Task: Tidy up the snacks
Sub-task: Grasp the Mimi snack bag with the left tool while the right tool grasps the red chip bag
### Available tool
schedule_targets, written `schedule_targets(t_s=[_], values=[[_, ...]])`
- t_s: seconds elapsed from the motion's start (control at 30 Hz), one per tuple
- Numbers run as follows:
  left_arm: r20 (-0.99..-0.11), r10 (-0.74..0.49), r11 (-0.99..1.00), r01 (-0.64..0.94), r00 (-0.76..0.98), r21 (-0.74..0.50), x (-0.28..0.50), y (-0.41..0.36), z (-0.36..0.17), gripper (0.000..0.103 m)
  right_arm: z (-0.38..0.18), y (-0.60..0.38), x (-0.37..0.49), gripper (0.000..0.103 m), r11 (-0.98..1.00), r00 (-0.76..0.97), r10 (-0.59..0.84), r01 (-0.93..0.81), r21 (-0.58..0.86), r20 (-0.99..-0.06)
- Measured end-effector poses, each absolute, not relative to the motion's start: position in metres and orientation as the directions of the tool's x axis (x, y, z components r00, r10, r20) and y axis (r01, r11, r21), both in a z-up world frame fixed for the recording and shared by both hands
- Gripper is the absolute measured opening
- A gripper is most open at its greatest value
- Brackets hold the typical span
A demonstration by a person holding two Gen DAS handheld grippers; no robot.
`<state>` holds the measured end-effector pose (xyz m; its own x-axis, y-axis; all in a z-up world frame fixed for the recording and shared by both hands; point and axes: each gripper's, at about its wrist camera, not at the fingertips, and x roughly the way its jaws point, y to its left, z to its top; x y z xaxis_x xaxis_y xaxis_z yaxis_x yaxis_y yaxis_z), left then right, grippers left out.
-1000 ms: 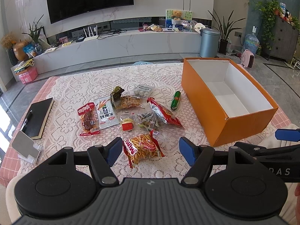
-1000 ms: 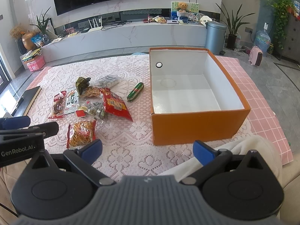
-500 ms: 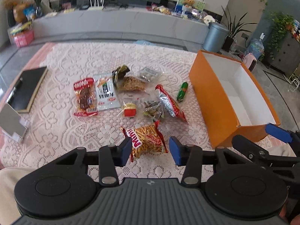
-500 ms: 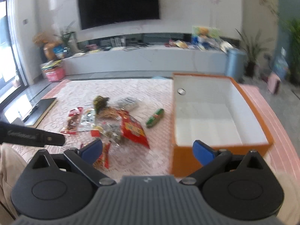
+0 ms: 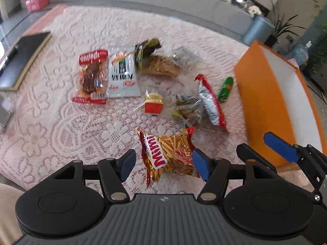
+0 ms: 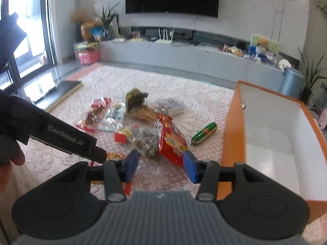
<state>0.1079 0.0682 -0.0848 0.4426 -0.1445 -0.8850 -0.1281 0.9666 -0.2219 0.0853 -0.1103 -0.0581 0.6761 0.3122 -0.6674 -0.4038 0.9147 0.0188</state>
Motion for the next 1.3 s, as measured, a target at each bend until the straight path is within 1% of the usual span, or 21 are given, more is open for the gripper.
schedule_targets(t_s=[0.2, 0.3, 0.47, 0.53, 0.6, 0.7, 0.9, 0.97, 1.23, 1.3], values=[[-0.901, -0.146, 0.956, -0.176, 0.409, -0.234, 0.127, 0.072, -0.11, 0.075, -0.084, -0.1, 0.117, 0.047, 0.91, 0.652, 0.292, -0.414, -0.005, -0.7], [-0.901, -0.189, 0.945, -0.177, 0.391, -0.275, 0.136, 0.073, -0.121, 0.076, -0.097, -0.097, 0.127, 0.047, 0.904, 0.641, 0.287, -0.427, -0.021, -0.712], [-0.908, -0.227, 0.945, -0.146, 0.351, -0.292, 0.144, 0.066, -0.132, 0.077, -0.114, -0.093, 0.136, 0.047, 0.887, 0.635, 0.263, -0.455, -0.077, -0.727], [-0.904, -0.248, 0.94, -0.139, 0.348, -0.311, 0.145, 0.066, -0.134, 0.07, -0.119, -0.094, 0.137, 0.047, 0.886, 0.635, 0.251, -0.455, -0.091, -0.73], [-0.9, -0.26, 0.936, -0.136, 0.35, -0.323, 0.145, 0.065, -0.133, 0.059, -0.122, -0.097, 0.139, 0.047, 0.888, 0.63, 0.253, -0.452, -0.082, -0.734], [-0.894, -0.264, 0.938, -0.122, 0.361, -0.326, 0.145, 0.066, -0.127, 0.053, -0.124, -0.096, 0.14, 0.047, 0.884, 0.629, 0.256, -0.459, -0.085, -0.734], [-0.884, -0.222, 0.956, -0.086, 0.412, -0.281, 0.141, 0.076, -0.102, 0.051, -0.126, -0.088, 0.142, 0.047, 0.867, 0.647, 0.256, -0.482, -0.124, -0.718], [-0.878, -0.222, 0.954, -0.094, 0.424, -0.286, 0.141, 0.081, -0.097, 0.051, -0.127, -0.084, 0.144, 0.047, 0.862, 0.655, 0.247, -0.485, -0.146, -0.714], [-0.873, -0.221, 0.953, -0.094, 0.435, -0.288, 0.146, 0.091, -0.09, 0.052, -0.146, -0.062, 0.154, 0.046, 0.824, 0.716, 0.187, -0.487, -0.289, -0.672], [-0.88, -0.208, 0.957, -0.096, 0.428, -0.273, 0.148, 0.09, -0.09, 0.052, -0.147, -0.061, 0.157, 0.04, 0.827, 0.721, 0.182, -0.48, -0.293, -0.669]])
